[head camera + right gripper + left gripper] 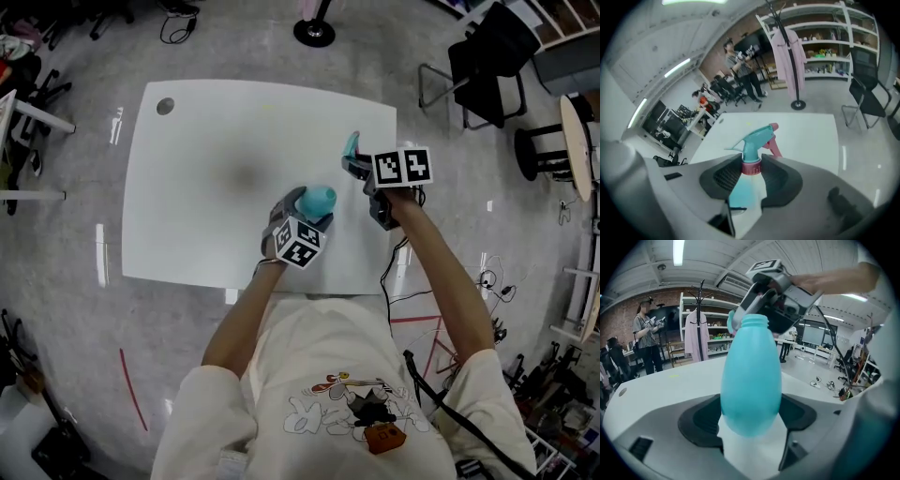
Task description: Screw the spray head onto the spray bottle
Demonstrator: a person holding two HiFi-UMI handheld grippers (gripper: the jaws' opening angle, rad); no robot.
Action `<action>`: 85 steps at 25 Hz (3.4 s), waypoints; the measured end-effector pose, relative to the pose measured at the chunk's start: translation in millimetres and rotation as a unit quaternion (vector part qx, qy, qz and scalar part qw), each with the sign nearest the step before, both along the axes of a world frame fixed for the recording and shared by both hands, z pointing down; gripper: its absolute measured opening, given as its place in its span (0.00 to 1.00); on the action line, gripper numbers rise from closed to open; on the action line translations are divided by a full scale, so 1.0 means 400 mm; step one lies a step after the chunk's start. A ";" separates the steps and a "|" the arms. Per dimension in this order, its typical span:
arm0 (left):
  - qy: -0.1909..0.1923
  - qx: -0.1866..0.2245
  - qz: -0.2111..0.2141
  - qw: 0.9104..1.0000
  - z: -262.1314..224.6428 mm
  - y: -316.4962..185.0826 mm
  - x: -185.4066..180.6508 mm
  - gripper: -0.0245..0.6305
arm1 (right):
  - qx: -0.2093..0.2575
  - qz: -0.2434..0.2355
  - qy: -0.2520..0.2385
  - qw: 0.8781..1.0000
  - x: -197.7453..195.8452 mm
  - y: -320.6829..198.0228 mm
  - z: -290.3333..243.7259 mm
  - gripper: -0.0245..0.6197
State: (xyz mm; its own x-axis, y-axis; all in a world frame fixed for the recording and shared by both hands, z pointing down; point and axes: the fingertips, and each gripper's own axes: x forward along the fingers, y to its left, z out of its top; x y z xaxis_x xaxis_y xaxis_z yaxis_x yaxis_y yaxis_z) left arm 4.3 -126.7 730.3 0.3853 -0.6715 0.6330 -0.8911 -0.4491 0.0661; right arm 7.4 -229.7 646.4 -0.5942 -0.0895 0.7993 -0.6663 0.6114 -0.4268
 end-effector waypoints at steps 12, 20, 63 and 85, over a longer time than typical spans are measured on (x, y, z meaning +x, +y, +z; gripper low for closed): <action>0.027 -0.037 0.066 0.997 -0.274 0.019 0.056 0.62 | 0.232 -0.067 -0.222 0.945 -0.017 0.085 -0.649 0.24; 0.032 -0.037 0.076 0.996 -0.307 0.003 0.068 0.62 | 0.257 -0.086 -0.240 0.932 -0.035 0.126 -0.723 0.24; 0.017 0.043 0.201 0.979 -0.828 0.070 0.113 0.62 | 0.279 -0.351 -0.429 0.784 0.057 0.344 -0.917 0.24; 0.083 -0.026 0.327 0.941 -0.848 0.167 0.132 0.62 | 0.203 -0.459 -0.439 0.745 0.054 0.410 -0.918 0.24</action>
State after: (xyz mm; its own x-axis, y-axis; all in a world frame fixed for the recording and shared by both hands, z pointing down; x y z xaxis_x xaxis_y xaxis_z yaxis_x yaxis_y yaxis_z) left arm 57.1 -59.8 391.0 0.8023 -0.2252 0.5528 -0.3998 -0.8904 0.2175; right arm 28.9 -65.9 279.0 -0.8323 0.5480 0.0830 0.5391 0.8352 -0.1084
